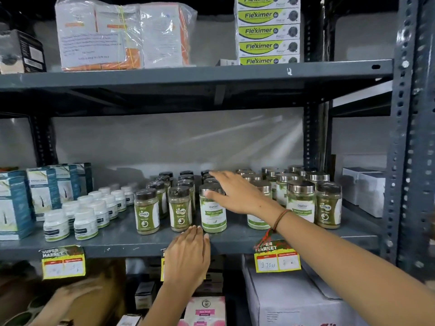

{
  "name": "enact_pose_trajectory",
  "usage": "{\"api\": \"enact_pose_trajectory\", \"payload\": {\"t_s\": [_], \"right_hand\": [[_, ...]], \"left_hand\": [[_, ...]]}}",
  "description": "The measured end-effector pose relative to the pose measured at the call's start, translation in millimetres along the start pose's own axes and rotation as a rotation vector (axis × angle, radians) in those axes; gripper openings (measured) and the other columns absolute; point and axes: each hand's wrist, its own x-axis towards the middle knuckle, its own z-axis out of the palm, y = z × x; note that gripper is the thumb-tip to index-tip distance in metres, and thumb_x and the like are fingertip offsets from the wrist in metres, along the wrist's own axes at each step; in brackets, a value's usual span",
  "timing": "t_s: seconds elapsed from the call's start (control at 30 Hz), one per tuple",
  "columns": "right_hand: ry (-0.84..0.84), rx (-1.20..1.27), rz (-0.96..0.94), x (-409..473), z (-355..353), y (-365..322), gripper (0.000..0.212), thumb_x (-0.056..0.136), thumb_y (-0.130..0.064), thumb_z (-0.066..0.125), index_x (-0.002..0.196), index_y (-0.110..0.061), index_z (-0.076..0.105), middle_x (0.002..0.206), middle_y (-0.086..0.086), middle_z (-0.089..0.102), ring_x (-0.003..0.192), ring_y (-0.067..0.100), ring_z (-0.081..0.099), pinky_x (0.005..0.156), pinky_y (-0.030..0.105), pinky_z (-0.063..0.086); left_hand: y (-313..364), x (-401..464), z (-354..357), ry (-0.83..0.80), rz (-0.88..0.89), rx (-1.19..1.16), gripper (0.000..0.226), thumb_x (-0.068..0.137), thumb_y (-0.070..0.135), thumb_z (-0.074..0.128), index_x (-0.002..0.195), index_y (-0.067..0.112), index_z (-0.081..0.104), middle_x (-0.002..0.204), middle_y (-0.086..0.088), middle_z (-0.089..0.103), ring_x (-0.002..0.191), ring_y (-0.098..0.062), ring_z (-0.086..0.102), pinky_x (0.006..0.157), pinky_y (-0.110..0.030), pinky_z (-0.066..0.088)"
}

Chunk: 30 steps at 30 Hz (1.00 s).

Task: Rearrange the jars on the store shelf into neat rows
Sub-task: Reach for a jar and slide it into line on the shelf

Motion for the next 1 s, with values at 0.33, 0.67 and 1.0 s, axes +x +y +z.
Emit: {"api": "enact_pose_trajectory", "payload": {"t_s": [0.33, 0.67, 1.0], "right_hand": [[-0.071, 0.039, 0.087, 23, 2, 0, 0.066, 0.082, -0.065, 0.059, 0.119, -0.010, 0.063, 0.120, 0.010, 0.067, 0.111, 0.030, 0.061, 0.096, 0.045, 0.048], [0.037, 0.070, 0.079, -6, -23, -8, 0.064, 0.080, -0.063, 0.062, 0.117, -0.011, 0.065, 0.118, 0.008, 0.069, 0.109, 0.026, 0.062, 0.092, 0.042, 0.050], [0.107, 0.247, 0.195, -81, -90, 19, 0.069, 0.072, -0.066, 0.071, 0.125, -0.022, 0.065, 0.121, -0.009, 0.065, 0.106, 0.008, 0.060, 0.089, 0.026, 0.047]], "left_hand": [[-3, -6, 7, 0.077, 0.024, -0.084, 0.049, 0.099, 0.036, 0.032, 0.109, 0.008, 0.072, 0.110, -0.008, 0.072, 0.106, -0.019, 0.066, 0.094, -0.036, 0.050], [-1, -8, 1, 0.046, 0.034, -0.057, 0.043, 0.099, 0.034, 0.035, 0.110, 0.010, 0.070, 0.110, -0.007, 0.072, 0.105, -0.021, 0.066, 0.094, -0.037, 0.049], [4, -9, -6, 0.029, 0.015, -0.053, 0.044, 0.096, 0.032, 0.037, 0.106, 0.006, 0.072, 0.105, -0.011, 0.073, 0.101, -0.025, 0.067, 0.092, -0.040, 0.049]]}}
